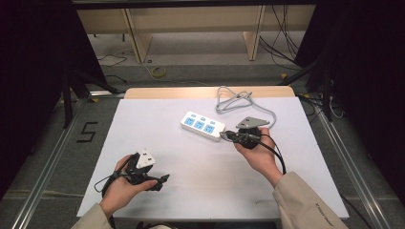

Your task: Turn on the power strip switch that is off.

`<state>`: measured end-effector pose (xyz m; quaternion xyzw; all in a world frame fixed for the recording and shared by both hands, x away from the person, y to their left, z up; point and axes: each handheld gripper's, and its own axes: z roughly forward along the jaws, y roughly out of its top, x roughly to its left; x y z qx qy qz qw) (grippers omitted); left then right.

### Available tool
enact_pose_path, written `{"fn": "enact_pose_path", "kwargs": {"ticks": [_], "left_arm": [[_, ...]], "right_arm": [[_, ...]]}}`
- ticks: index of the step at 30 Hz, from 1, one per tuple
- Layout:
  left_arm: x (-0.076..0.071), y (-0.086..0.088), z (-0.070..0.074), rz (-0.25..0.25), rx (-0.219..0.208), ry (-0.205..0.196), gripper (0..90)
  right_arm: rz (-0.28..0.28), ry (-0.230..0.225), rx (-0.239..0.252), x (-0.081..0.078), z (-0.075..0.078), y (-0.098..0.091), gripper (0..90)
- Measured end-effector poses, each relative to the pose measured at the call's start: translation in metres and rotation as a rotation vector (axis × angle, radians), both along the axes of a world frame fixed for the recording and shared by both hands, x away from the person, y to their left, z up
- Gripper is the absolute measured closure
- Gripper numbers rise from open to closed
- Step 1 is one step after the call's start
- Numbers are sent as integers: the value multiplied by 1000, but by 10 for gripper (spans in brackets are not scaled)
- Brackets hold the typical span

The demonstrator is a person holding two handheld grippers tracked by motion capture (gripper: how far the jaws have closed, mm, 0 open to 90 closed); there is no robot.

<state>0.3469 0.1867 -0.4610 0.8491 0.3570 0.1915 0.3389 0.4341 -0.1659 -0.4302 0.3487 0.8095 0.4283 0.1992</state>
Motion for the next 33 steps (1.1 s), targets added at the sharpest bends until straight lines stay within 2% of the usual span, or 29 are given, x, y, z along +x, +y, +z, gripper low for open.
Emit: {"fn": "enact_pose_path", "kwargs": {"ticks": [6, 14, 33], "left_arm": [[0, 0, 0, -4, 1, 2, 142], [-1, -1, 0, 0, -12, 1, 143], [-1, -1, 0, -10, -4, 1, 144]], "right_arm": [[3, -11, -13, 4, 0, 6, 900], [5, -8, -15, 11, 0, 14, 900], [-6, 2, -24, 25, -2, 22, 900]]}}
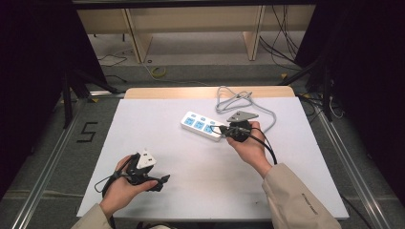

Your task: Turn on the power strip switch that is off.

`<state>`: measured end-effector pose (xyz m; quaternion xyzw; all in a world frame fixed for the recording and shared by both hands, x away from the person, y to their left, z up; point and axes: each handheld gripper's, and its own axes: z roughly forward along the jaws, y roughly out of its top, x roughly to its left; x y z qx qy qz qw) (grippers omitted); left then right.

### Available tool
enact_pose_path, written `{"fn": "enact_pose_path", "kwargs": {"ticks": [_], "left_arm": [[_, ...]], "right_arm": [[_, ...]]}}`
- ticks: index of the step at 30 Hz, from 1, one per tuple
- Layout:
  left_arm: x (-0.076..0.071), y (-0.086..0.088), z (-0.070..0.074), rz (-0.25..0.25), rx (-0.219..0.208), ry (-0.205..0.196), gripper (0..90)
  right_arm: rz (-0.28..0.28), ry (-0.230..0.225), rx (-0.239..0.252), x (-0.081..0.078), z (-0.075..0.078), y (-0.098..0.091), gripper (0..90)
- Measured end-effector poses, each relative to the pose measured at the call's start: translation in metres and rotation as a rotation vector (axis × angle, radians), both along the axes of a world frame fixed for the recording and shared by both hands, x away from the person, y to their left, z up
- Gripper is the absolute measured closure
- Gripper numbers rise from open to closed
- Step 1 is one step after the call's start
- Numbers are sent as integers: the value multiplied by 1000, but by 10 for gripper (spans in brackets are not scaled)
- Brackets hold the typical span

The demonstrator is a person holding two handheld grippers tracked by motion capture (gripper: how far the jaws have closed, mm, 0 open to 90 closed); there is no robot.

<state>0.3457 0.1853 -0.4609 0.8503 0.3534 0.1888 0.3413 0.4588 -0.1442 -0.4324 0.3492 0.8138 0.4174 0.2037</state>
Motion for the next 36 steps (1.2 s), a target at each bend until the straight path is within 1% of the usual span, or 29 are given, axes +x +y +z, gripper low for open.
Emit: {"fn": "enact_pose_path", "kwargs": {"ticks": [7, 9, 19, 36], "left_arm": [[0, 0, 0, 1, 0, 0, 144], [0, 1, 0, -2, 4, 1, 144], [-1, 1, 0, 0, -2, 1, 144], [-1, 2, 0, 0, -2, 1, 145]], "right_arm": [[-7, -2, 4, 7, 1, 4, 900], [-5, -2, -1, 10, 1, 6, 900], [-10, 17, -5, 19, -4, 14, 900], [-18, 28, -14, 33, -4, 25, 900]]}}
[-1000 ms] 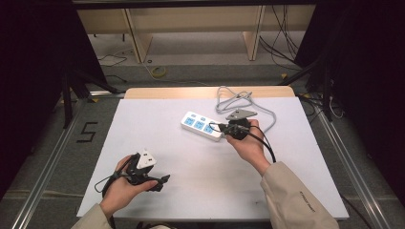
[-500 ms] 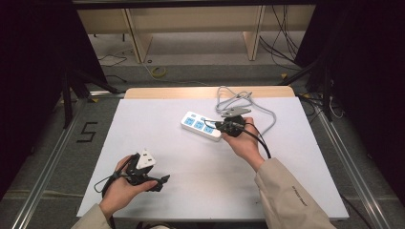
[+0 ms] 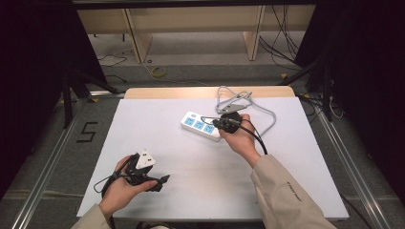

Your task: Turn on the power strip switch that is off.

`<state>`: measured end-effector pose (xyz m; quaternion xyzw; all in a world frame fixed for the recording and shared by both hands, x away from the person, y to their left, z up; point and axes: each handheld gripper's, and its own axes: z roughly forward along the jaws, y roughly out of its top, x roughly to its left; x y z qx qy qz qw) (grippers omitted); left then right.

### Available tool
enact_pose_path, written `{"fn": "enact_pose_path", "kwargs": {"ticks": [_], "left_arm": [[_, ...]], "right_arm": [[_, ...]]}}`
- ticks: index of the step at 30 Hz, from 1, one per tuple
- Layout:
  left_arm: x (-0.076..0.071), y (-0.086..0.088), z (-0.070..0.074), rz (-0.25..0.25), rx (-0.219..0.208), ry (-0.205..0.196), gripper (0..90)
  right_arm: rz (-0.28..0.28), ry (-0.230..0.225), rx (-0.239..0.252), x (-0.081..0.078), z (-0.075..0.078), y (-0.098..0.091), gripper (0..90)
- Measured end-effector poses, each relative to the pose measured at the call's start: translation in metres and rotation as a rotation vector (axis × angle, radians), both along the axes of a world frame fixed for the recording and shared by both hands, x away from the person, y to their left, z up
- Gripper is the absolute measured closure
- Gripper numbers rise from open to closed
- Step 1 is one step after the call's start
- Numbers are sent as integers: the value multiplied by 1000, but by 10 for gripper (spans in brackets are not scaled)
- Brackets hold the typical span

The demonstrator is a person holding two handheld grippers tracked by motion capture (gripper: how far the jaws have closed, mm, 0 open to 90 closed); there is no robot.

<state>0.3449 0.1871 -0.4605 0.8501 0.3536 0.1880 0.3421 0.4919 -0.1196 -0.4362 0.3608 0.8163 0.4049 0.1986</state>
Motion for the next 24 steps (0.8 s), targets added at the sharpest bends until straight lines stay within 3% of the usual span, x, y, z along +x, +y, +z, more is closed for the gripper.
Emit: {"fn": "enact_pose_path", "kwargs": {"ticks": [24], "left_arm": [[-1, 1, 0, 1, -3, 2, 145]], "right_arm": [[-10, 34, -18, 22, -11, 19, 900]]}}
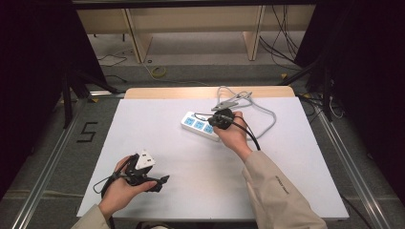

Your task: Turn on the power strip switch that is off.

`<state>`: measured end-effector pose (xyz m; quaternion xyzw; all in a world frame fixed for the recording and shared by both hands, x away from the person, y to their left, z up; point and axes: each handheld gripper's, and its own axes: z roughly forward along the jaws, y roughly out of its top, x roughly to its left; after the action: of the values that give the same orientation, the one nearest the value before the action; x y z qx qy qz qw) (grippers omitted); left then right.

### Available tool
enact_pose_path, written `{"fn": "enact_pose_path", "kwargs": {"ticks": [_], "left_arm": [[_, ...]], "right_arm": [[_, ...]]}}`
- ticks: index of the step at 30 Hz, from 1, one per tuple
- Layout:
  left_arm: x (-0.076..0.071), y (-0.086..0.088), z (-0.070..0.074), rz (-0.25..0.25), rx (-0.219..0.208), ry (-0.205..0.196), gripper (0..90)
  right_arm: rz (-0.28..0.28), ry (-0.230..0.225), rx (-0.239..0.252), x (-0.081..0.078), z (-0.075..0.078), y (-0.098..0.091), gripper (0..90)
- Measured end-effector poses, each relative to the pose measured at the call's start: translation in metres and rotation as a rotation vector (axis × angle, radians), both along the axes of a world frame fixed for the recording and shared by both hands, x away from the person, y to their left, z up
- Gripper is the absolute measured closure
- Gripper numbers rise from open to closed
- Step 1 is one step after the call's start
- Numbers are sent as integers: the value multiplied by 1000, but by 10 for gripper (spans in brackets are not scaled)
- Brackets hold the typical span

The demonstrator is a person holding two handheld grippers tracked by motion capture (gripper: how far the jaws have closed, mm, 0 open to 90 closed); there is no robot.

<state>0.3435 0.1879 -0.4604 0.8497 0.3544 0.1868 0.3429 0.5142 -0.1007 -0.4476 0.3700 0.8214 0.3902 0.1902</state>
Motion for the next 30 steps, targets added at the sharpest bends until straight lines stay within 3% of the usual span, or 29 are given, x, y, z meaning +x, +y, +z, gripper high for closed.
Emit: {"fn": "enact_pose_path", "kwargs": {"ticks": [30], "left_arm": [[0, 0, 0, 1, 2, -1, 145]], "right_arm": [[-21, 26, -15, 17, -5, 13, 900]]}}
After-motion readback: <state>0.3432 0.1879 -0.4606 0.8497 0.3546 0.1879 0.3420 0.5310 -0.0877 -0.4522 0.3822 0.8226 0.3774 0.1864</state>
